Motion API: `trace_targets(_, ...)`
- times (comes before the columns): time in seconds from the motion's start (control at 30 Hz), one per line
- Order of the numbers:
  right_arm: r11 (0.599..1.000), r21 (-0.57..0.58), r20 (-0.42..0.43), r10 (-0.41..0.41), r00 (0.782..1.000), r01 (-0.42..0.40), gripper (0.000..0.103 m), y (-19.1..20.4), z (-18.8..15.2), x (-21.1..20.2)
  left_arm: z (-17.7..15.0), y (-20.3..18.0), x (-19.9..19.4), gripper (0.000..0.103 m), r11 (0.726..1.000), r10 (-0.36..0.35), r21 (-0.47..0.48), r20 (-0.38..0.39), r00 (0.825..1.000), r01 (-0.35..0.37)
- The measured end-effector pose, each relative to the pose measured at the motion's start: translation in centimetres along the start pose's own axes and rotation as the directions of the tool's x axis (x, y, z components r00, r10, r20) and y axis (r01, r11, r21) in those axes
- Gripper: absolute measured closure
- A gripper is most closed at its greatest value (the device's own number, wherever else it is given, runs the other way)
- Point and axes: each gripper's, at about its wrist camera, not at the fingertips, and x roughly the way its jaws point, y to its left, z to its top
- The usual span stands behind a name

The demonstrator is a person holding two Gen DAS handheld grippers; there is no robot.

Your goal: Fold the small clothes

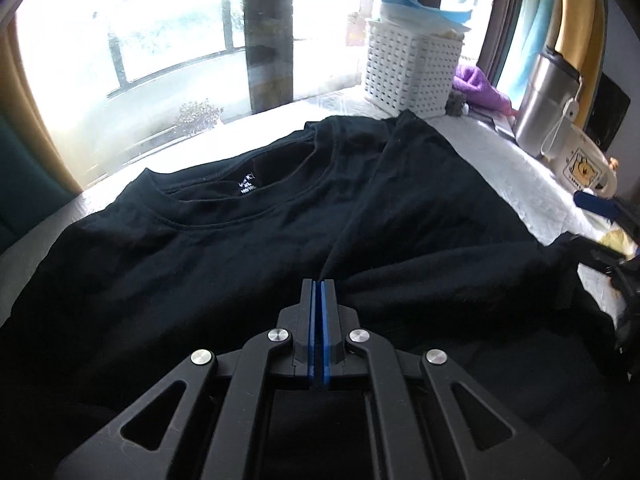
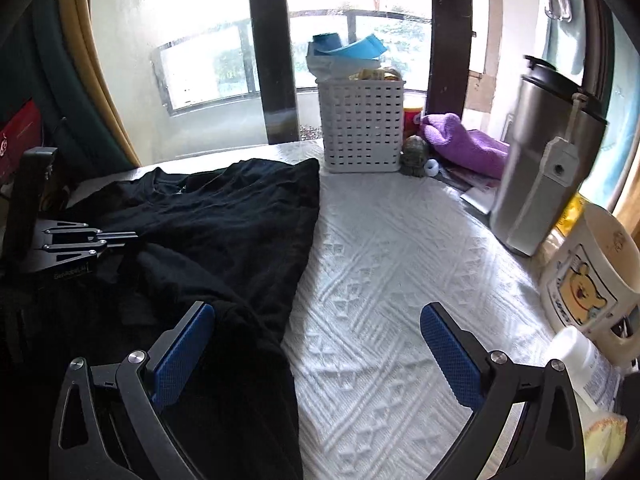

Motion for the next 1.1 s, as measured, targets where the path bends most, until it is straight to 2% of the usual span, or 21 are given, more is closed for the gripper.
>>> trace_targets(0.07, 0.999, 0.039, -0.020, 0.002, 1.000, -0.001, 0.000, -0.4, 0.1, 0.2, 0.2, 0.0, -0.4, 0.102, 1.000, -0.005, -0.008, 0.010, 1.000, 0.005)
trace_targets(0.13, 0.997, 0.069, 0.000, 0.031, 1.000, -0.031, 0.000, -0.8, 0.4, -0.6, 0.4, -0.1, -0.7, 0.102, 1.000, -0.008, -0.005, 0.025, 1.000, 0.008)
trace_targets(0.23, 0.997, 0.066, 0.031, -0.038, 0.999, 0.036, 0.000, -1.5, 1.3, -1.4, 0.9, -0.1, -0.8, 0.102, 1.000, -0.013, -0.008, 0.034, 0.999, 0.014)
trace_targets(0.3, 0.996, 0.053, -0.001, -0.065, 0.998, 0.065, 0.000, -1.6, 1.6, -0.4, 1.1, -0.1, -0.6, 0.102, 1.000, -0.017, -0.013, 0.037, 0.999, 0.017)
trace_targets(0.37, 0.997, -0.017, -0.105, -0.075, 0.992, 0.074, 0.000, -0.7, 1.1, 1.8, 1.4, 0.0, -0.4, 0.102, 1.000, -0.019, -0.018, 0.037, 0.999, 0.020)
trace_targets(0.4, 0.997, -0.050, -0.122, -0.067, 0.990, 0.062, 0.000, 0.0, 0.8, 2.2, 1.5, 0.0, -0.3, 0.102, 1.000, -0.021, -0.020, 0.034, 0.999, 0.022)
trace_targets(0.5, 0.988, -0.152, -0.151, -0.039, 0.988, 0.016, 0.000, 2.5, -0.5, 2.8, 1.4, 0.3, 0.2, 0.102, 0.999, -0.025, -0.031, 0.010, 1.000, 0.025)
trace_targets(0.57, 0.975, -0.220, -0.169, -0.074, 0.983, 0.036, 0.000, 3.9, -1.2, 3.5, 1.2, 0.6, 0.5, 0.101, 0.999, -0.025, -0.038, -0.005, 1.000, 0.024)
trace_targets(0.7, 0.972, -0.228, -0.157, -0.092, 0.983, 0.055, 0.000, 3.9, -1.3, 3.5, -0.3, 1.6, -0.8, 0.100, 0.998, 0.003, -0.061, -0.029, 1.000, -0.005)
trace_targets(0.73, 0.971, -0.230, -0.153, -0.101, 0.983, 0.064, 0.000, 3.9, -1.2, 3.4, -0.7, 2.1, -1.3, 0.096, 0.997, 0.007, -0.071, -0.029, 1.000, -0.009)
trace_targets(0.77, 0.970, -0.233, -0.148, -0.111, 0.983, 0.074, 0.000, 4.0, -1.2, 3.3, -1.4, 2.7, -2.0, 0.083, 0.996, 0.015, -0.088, -0.028, 1.000, -0.017)
trace_targets(0.8, 0.968, -0.235, -0.143, -0.122, 0.982, 0.086, 0.000, 4.1, -1.0, 3.2, -2.0, 3.3, -2.8, 0.061, 0.994, 0.020, -0.106, -0.022, 1.000, -0.022)
trace_targets(0.83, 0.967, -0.235, -0.132, -0.134, 0.982, 0.100, 0.000, 4.2, -0.8, 2.9, -2.9, 4.2, -4.0, 0.049, 0.991, 0.023, -0.134, -0.007, 1.000, -0.024)
trace_targets(0.93, 0.964, -0.221, -0.059, -0.163, 0.985, 0.146, 0.000, 4.8, -0.3, 1.2, -5.0, 6.2, -7.2, 0.049, 0.982, 0.041, -0.187, 0.023, 0.999, -0.036)
trace_targets(1.03, 0.959, -0.198, 0.026, -0.203, 0.979, 0.204, 0.000, 6.1, 0.4, -0.8, -7.2, 8.3, -10.3, 0.049, 0.969, 0.076, -0.238, 0.046, 0.996, -0.063)
trace_targets(1.1, 0.964, -0.185, 0.065, -0.181, 0.981, 0.190, 0.000, 7.1, 1.3, -2.0, -8.6, 9.9, -12.3, 0.049, 0.958, 0.099, -0.277, 0.065, 0.993, -0.078)
